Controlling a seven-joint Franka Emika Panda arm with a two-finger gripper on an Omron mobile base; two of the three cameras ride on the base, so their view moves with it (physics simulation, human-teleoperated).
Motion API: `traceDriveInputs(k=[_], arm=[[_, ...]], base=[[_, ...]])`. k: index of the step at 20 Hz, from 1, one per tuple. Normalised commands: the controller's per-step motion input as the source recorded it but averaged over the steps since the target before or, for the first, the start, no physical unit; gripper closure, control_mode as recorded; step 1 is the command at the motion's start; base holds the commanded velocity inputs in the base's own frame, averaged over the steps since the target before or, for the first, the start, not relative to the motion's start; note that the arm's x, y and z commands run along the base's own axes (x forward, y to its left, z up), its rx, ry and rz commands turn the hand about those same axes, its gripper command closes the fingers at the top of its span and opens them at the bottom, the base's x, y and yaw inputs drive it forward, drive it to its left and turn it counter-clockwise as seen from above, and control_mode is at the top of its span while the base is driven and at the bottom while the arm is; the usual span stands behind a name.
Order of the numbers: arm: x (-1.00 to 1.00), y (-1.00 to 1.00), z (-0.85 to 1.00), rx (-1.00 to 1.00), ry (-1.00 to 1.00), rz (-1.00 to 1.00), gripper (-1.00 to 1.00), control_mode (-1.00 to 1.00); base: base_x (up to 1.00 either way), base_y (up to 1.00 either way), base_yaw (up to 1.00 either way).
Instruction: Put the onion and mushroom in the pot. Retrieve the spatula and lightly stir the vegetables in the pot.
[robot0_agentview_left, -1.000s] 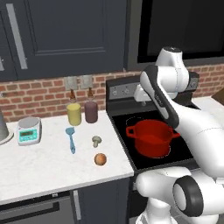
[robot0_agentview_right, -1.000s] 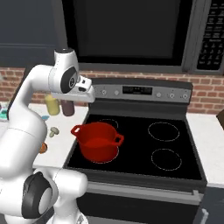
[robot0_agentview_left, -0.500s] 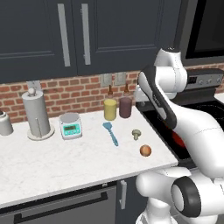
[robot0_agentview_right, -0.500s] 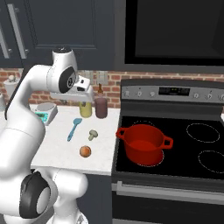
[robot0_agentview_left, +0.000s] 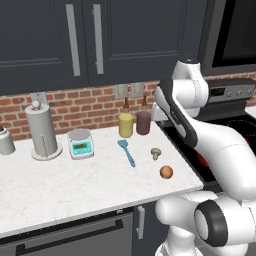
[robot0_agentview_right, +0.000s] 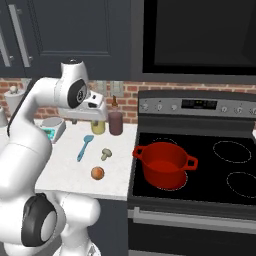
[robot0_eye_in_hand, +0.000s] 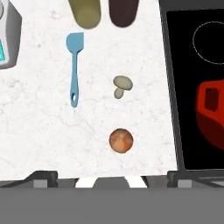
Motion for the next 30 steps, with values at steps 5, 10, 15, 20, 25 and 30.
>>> traceDriveInputs(k=[5, 10, 15, 20, 25, 30], arm=[[0.10, 0.00, -0.66, -0.02, 0.14, 0.00, -1.00, -1.00], [0.17, 0.00, -0.72, 0.00, 0.01, 0.00, -1.00, -1.00], [0.32, 0.01, -0.71, 0.00, 0.00, 0.00, -1.00, -1.00], [0.58, 0.00, -0.61, -0.07, 0.00, -0.04, -1.00, -1.00], [0.47, 0.00, -0.43, -0.03, 0.00, -0.03, -1.00, -1.00], [0.25, 0.00, -0.27, 0.00, 0.00, 0.00, -1.00, -1.00]], base=[[0.00, 0.00, 0.00], [0.00, 0.00, 0.00], [0.00, 0.00, 0.00], [0.00, 0.00, 0.00], [0.00, 0.00, 0.00], [0.00, 0.00, 0.00]])
